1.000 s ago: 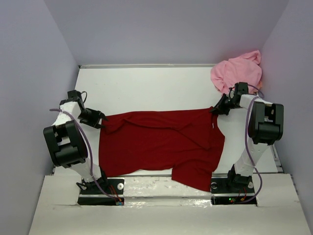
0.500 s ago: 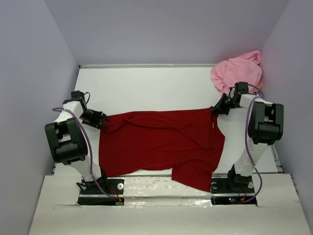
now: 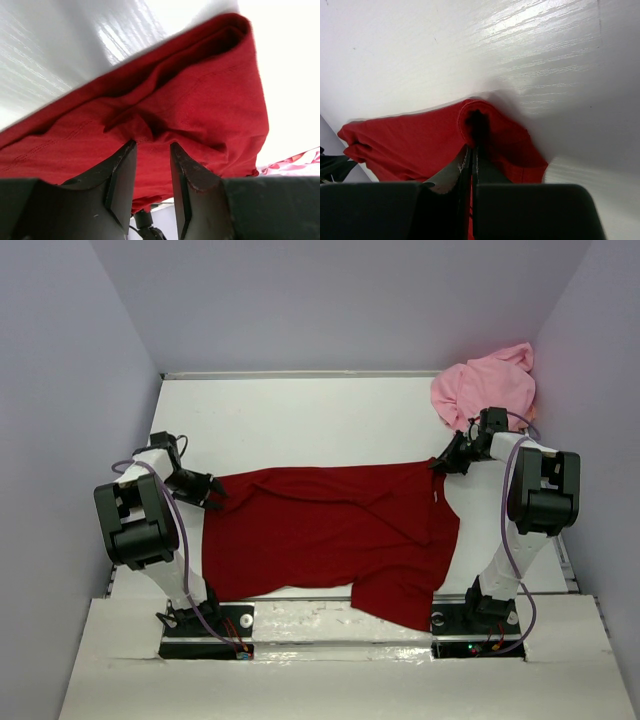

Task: Fold and stack the t-shirts
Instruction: Fold the flattened tshirt in 1/3 of the way

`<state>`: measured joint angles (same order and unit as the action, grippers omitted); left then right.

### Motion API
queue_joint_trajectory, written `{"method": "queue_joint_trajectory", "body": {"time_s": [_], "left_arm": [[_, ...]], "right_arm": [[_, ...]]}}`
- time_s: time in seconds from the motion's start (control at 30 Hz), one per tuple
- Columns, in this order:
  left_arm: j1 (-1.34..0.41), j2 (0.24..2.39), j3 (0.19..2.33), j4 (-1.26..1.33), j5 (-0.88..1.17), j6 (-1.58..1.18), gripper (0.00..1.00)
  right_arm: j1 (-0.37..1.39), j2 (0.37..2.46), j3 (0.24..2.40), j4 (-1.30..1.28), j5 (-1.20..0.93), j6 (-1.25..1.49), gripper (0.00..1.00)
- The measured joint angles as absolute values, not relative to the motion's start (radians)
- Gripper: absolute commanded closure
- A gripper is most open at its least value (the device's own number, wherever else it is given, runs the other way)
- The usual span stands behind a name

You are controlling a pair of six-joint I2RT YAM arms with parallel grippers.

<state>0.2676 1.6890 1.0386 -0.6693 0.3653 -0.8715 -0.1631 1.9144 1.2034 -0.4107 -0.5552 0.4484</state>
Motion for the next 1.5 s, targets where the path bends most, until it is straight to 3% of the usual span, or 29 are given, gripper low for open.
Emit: {"method": "queue_joint_trajectory", "body": {"time_s": [0.13, 0.17, 0.2, 0.23, 0.27, 0.63, 1.1, 1.2, 1.23, 1.27, 1.33, 1.37, 1.5], "left_arm": [[0.268, 1.703, 1.026, -0.664, 0.369, -0.876, 0.63], [0.268, 1.705, 1.025, -0.662, 0.371, -0.876, 0.7], [0.268, 1.707, 1.025, -0.661, 0.373, -0.876, 0.88], [0.268, 1.707, 1.025, -0.659, 0.376, -0.875, 0.98], [0.268, 1.707, 1.025, -0.653, 0.382, -0.875, 1.0], [0.268, 1.706, 1.032, -0.637, 0.389, -0.873, 1.0], [0.285, 1.666, 1.214, -0.81, 0.25, -0.773, 1.0], [0.297, 1.665, 1.197, -0.814, 0.255, -0.762, 0.93], [0.298, 1.665, 1.184, -0.809, 0.257, -0.759, 0.85], [0.3, 1.665, 1.171, -0.809, 0.258, -0.754, 0.68], [0.302, 1.666, 1.149, -0.816, 0.257, -0.733, 0.54], [0.302, 1.668, 1.148, -0.825, 0.26, -0.72, 0.38], [0.294, 1.669, 1.167, -0.827, 0.25, -0.637, 0.24]], "right_arm": [[-0.163, 1.914, 1.204, -0.411, -0.555, 0.448, 1.0], [-0.163, 1.914, 1.204, -0.411, -0.555, 0.448, 1.0], [-0.163, 1.914, 1.204, -0.411, -0.555, 0.448, 1.0], [-0.163, 1.914, 1.204, -0.411, -0.555, 0.448, 1.0], [-0.163, 1.914, 1.204, -0.411, -0.555, 0.448, 1.0], [-0.163, 1.914, 1.204, -0.411, -0.555, 0.448, 1.0], [-0.163, 1.914, 1.221, -0.412, -0.55, 0.448, 1.0], [-0.163, 1.914, 1.224, -0.412, -0.55, 0.448, 1.0], [-0.163, 1.914, 1.225, -0.412, -0.55, 0.448, 1.0], [-0.163, 1.914, 1.225, -0.412, -0.55, 0.448, 1.0], [-0.163, 1.914, 1.225, -0.412, -0.55, 0.448, 1.0], [-0.163, 1.914, 1.225, -0.412, -0.55, 0.448, 1.0], [-0.163, 1.914, 1.225, -0.412, -0.55, 0.448, 1.0]]}}
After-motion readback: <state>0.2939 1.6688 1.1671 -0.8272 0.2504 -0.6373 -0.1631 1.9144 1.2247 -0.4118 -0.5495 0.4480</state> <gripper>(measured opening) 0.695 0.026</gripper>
